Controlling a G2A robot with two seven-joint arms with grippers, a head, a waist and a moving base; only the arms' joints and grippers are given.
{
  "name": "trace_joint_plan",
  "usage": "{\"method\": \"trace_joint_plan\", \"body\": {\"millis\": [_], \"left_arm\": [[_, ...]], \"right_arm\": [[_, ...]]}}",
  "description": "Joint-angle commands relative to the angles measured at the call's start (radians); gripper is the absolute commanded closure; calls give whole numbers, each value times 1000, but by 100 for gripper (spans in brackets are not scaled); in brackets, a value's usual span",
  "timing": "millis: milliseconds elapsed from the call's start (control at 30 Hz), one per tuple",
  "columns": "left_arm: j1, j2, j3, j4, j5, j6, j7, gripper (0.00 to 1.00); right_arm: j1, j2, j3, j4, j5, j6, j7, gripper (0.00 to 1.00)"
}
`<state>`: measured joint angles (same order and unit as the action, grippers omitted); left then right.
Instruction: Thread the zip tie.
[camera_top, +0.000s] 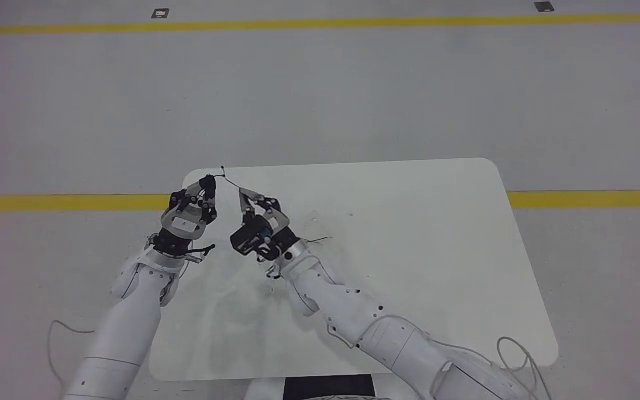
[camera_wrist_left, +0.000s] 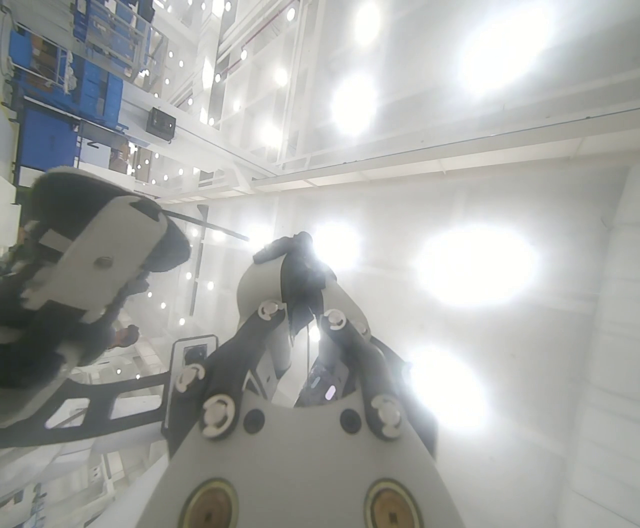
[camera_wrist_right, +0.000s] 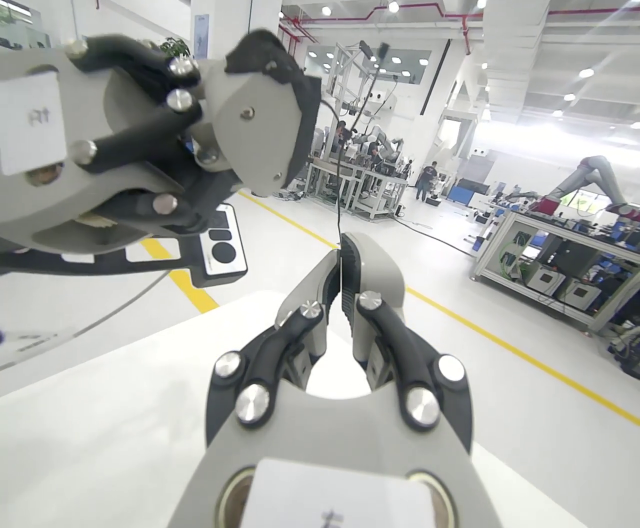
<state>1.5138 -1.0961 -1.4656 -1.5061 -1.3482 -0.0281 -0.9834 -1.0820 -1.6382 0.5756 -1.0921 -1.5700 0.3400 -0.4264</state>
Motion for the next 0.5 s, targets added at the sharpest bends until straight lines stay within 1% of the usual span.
{"method": "trace_joint_plan", "body": {"millis": [0,133,300,467], "left_arm": [[0,0,0,0,0,0,0,100],[0,0,0,0,0,0,0,100],[0,0,0,0,0,0,0,100],[0,0,0,0,0,0,0,100]], "right_arm": [[-2,5,-1,-2,0,0,7,100],[-3,14,-4,-4,0,0,20,100],[9,24,-26,9,0,0,50,100],[9,32,-28,10,0,0,64,100]]}}
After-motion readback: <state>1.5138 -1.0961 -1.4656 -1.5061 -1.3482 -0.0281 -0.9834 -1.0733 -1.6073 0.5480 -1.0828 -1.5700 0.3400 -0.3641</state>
